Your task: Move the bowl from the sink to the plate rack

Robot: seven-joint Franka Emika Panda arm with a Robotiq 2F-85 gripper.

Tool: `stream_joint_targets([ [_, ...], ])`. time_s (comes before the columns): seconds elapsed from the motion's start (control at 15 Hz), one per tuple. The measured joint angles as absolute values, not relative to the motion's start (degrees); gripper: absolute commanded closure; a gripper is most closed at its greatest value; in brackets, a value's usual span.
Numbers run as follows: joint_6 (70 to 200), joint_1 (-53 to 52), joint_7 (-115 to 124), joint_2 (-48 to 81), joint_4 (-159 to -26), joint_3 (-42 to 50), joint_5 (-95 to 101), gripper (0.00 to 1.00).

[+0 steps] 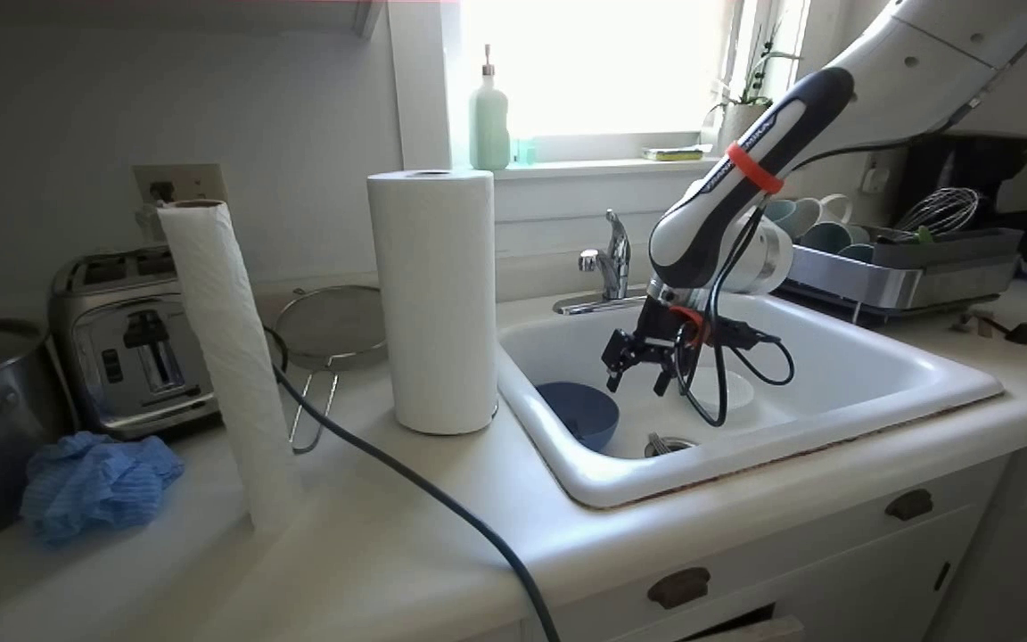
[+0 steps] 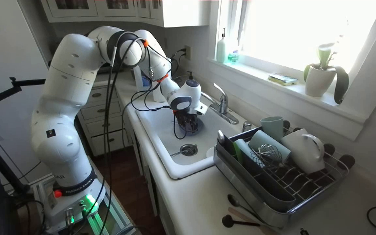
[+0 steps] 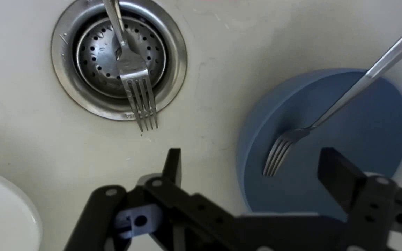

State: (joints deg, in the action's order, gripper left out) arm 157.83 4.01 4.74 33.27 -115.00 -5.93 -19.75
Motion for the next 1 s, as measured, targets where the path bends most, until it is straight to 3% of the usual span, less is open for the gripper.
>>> stream_joint_targets([
  [0.07,157.9,4.4,4.7,34.3,-114.1,-6.2,-19.8,0.02],
  [0.2,158.0,5.1,4.8,36.1,-112.4,-6.7,-20.0,0.25],
  [0.67,158.2,7.4,4.8,40.9,-108.0,-8.9,-21.1,0.76],
  [1.0,160.4,9.1,4.7,43.5,-106.1,-11.6,-22.7,1.0],
])
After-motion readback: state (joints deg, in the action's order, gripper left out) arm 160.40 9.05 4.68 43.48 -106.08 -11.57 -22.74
